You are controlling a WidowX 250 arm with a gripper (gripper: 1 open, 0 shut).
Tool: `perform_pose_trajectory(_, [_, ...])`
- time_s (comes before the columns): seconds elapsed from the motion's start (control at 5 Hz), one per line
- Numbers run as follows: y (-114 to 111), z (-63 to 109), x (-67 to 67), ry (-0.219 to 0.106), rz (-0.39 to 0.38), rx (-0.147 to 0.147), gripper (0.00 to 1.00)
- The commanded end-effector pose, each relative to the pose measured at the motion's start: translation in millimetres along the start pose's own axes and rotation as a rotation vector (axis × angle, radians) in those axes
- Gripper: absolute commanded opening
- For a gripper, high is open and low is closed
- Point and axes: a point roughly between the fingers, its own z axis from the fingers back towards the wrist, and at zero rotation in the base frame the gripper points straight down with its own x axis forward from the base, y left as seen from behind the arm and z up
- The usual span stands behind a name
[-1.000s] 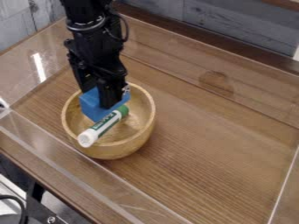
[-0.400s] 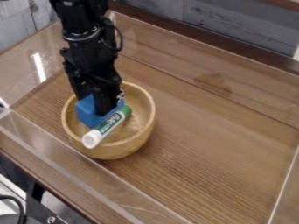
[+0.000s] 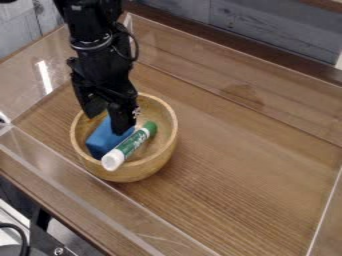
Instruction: Put the blue block in the brown bowl
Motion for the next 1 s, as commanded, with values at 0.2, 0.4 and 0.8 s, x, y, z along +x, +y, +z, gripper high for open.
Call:
perform_pose_trajectory(0.2, [2.6, 22.2, 14.6, -0.049, 0.036, -0.005, 1.0])
perform_pose_trajectory(0.4, [2.3, 25.9, 21.3, -0.056, 0.048, -0.012, 1.0])
perform_pose_trajectory(0.8, [-1.4, 34.1, 29.7, -0.059, 0.053, -0.029, 1.0])
